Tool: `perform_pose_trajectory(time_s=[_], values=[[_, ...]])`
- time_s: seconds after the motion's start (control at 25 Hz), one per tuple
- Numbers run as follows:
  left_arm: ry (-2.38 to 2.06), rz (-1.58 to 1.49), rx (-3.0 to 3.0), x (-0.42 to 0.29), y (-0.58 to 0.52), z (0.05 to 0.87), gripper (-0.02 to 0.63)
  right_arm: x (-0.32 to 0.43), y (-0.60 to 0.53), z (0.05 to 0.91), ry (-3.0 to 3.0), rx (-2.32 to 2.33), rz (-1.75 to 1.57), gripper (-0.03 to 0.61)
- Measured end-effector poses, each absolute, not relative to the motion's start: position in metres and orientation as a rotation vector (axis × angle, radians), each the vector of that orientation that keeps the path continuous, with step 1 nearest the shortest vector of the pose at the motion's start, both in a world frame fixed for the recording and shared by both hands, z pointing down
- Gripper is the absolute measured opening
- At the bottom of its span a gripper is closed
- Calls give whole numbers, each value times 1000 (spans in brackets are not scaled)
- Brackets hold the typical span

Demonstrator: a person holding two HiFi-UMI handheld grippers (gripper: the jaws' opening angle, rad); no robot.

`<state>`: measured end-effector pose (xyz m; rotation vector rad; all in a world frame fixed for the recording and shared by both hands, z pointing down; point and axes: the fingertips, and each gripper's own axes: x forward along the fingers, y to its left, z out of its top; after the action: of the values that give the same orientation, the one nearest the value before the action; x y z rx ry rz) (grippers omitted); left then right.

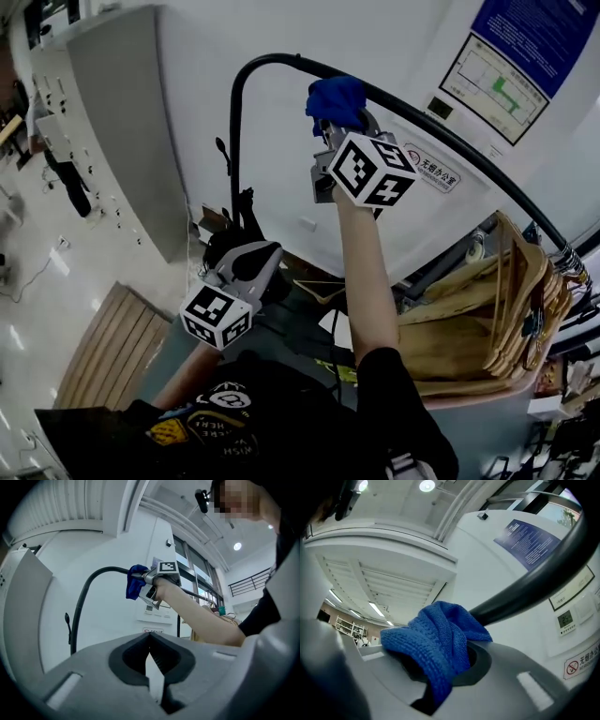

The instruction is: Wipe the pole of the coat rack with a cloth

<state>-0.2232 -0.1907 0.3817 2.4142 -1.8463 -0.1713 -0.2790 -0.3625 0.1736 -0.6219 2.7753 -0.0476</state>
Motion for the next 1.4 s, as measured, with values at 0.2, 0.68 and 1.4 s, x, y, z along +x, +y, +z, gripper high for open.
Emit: perform_pose_trajectory(time_s=[0.2, 0.68, 1.4], values=[[-1829, -187, 2411, -232, -195, 385, 2, -258, -362, 174, 2769, -662, -25, 35], [-1069, -117, 2874, -28, -250, 375, 2, 45, -400, 177, 2533, -1412, 168, 37], [-1278, -98, 2860, -54, -270, 364, 2, -4, -421, 184, 2545, -1337, 145, 38]])
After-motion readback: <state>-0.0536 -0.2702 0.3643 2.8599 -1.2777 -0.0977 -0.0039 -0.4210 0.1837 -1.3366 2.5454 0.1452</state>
